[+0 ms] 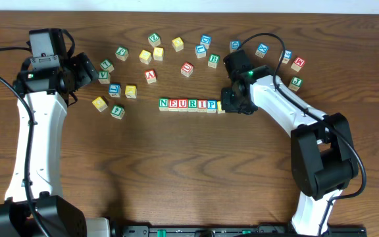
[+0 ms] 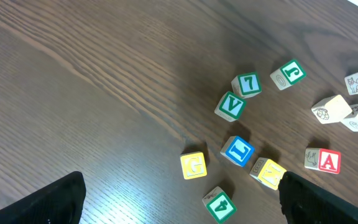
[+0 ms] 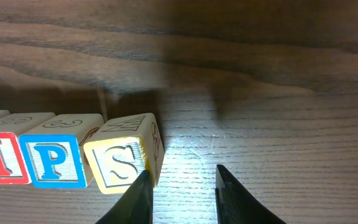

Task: Spell out NEURIPS
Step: 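Reposition the right gripper and push S leftward against P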

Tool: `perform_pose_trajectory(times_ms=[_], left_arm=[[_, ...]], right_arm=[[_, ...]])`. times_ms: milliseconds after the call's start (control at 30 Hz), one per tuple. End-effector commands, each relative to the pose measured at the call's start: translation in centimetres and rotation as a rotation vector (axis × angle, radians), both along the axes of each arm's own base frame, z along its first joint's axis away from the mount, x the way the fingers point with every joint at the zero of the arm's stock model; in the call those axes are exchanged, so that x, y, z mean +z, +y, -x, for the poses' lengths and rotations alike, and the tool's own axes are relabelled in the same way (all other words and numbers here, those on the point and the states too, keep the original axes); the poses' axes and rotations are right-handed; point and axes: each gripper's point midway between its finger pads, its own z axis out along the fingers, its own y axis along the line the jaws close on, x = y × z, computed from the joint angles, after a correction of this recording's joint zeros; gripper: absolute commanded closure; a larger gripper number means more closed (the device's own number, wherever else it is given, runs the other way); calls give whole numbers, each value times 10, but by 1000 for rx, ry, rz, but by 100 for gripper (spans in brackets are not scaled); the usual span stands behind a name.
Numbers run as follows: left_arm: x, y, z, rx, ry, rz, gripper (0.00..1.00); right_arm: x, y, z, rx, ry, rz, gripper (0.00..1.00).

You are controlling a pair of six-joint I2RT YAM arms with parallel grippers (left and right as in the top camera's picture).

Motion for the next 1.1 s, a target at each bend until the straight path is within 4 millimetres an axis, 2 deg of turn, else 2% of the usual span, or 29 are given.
perform_pose_trajectory(times_ms=[0, 733, 1067], left_arm=[[2, 3, -2, 5, -3, -6, 2], [2, 3, -2, 5, -3, -6, 2], [2, 3, -2, 5, -3, -6, 2]], right_arm=[[-4, 3, 6, -6, 20, -9, 72], [-3, 8, 8, -1, 31, -39, 72], [17, 10, -3, -4, 12, -46, 74]])
